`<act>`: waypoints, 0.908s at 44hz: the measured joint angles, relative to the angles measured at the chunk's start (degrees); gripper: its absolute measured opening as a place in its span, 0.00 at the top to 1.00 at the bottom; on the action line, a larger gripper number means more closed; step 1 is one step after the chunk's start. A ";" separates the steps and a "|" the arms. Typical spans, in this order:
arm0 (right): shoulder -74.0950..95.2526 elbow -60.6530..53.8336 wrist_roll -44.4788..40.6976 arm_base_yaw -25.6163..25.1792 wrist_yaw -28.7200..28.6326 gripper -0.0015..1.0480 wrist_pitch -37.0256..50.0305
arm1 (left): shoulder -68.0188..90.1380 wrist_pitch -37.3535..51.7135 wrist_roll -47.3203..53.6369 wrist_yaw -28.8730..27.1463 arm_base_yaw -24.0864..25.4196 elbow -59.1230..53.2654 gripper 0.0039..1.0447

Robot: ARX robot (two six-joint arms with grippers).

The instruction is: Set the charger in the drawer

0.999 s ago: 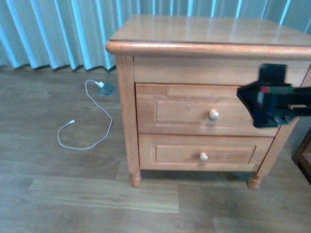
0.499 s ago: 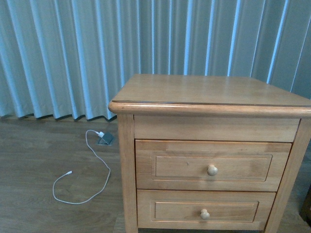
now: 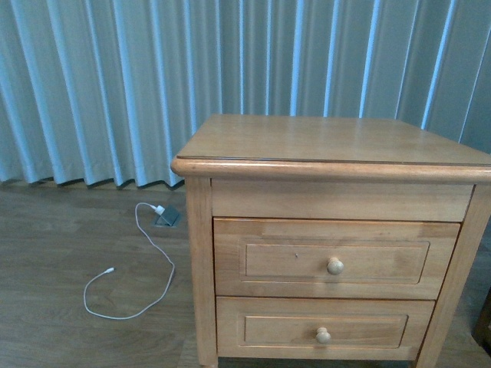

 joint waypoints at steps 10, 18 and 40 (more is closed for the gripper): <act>-4.83 -2.45 0.00 -0.52 -0.33 0.98 -2.08 | -0.02 0.00 0.00 0.00 0.00 0.00 0.06; -9.97 -2.45 0.00 -0.52 -0.33 0.98 -6.80 | -0.02 0.00 0.00 0.00 0.00 0.00 0.06; -24.00 -2.40 -0.02 -0.52 -0.50 0.98 -22.84 | -0.04 0.00 0.02 -0.04 0.00 0.00 0.06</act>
